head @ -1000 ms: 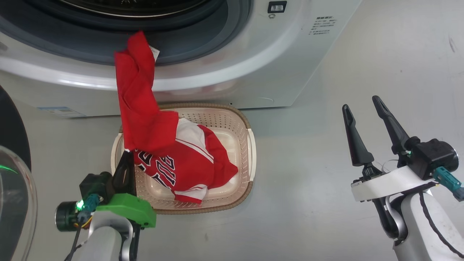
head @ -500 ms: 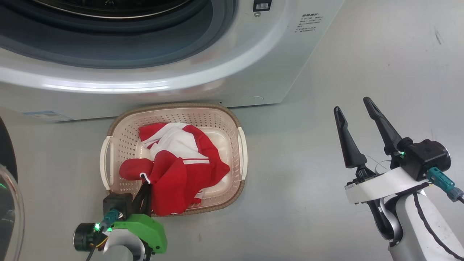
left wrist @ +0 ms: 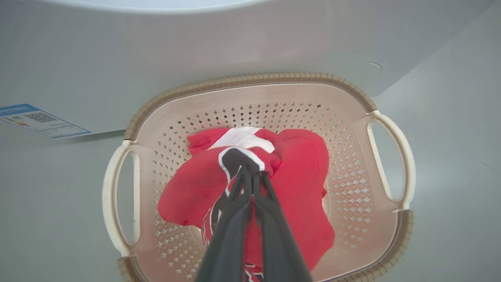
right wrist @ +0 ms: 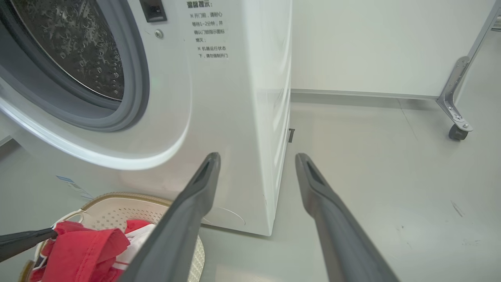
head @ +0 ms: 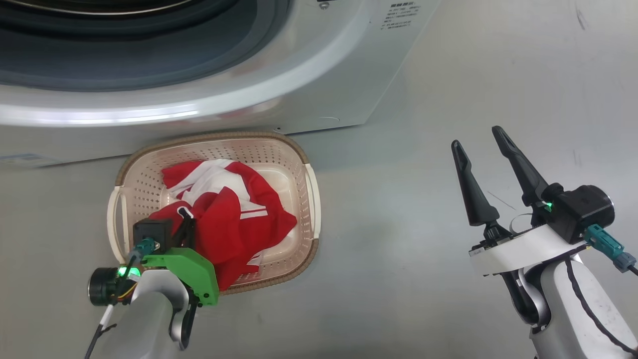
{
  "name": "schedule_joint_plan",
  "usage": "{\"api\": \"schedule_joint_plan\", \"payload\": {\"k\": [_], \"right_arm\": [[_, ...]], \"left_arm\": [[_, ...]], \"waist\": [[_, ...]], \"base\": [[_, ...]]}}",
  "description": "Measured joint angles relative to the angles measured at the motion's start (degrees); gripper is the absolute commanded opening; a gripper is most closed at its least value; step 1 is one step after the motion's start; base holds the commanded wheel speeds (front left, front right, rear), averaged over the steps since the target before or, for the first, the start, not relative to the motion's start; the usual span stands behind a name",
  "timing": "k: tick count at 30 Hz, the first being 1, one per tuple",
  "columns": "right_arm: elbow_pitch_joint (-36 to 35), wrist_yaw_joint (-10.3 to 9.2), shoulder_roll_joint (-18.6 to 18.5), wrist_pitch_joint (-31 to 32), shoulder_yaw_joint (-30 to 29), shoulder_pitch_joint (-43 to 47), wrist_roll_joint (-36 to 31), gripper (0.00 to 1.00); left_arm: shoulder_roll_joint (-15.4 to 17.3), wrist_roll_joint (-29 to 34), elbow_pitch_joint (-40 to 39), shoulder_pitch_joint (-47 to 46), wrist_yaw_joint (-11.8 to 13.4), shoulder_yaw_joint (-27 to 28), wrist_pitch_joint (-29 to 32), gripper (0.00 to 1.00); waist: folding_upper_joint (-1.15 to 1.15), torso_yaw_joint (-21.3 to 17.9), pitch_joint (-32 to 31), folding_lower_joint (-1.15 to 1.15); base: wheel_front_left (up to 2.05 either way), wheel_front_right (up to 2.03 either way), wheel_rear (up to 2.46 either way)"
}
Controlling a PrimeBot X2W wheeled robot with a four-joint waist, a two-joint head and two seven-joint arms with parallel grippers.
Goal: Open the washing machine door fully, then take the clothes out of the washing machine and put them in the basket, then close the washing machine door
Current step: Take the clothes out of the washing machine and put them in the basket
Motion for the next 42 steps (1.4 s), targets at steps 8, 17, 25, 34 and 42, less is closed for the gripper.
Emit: {"api": "schedule_joint_plan", "payload": {"k": [8, 17, 25, 34, 42], "right_arm": [[0.13, 0.05, 0.4, -0.02, 0.05, -0.85, 0.43, 1.0], [1.72, -0.04, 0.56, -0.8, -0.96, -1.33, 0.44, 1.0], [3.37, -0.48, 0.6, -1.12, -1.75, -1.33, 0.43, 1.0], [5.47, -0.99, 0.56, -1.54, -2.23, -0.91, 0.42, 1.0], [6.94, -1.47, 0.56, -1.61, -2.5, 1.24, 0.38, 1.0]], "left_arm": [[0.02, 0.0, 4.5, -4.09, 0.25, 0.91, 0.89, 1.0], [0.35, -0.14, 6.87, -5.11, 0.32, 2.61, -2.18, 1.0], [0.57, -0.15, 4.99, -5.3, 0.24, 3.11, -5.04, 1.0], [0.59, 0.65, -1.88, -4.96, 0.16, 3.49, -5.91, 1.0], [1.48, 3.03, -10.58, -1.33, 0.32, 4.77, -5.9, 1.0]], "waist": [[0.0, -2.07, 1.99, 0.0], [0.0, -2.96, 1.71, 0.0], [0.0, -2.28, -0.58, 0.0], [0.0, -0.93, -4.95, 0.0], [0.0, 0.14, -9.8, 0.0]], "base": [[0.0, 0.0, 0.0], [0.0, 0.0, 0.0], [0.0, 0.0, 0.0], [0.0, 0.0, 0.0], [0.0, 0.0, 0.0]]}}
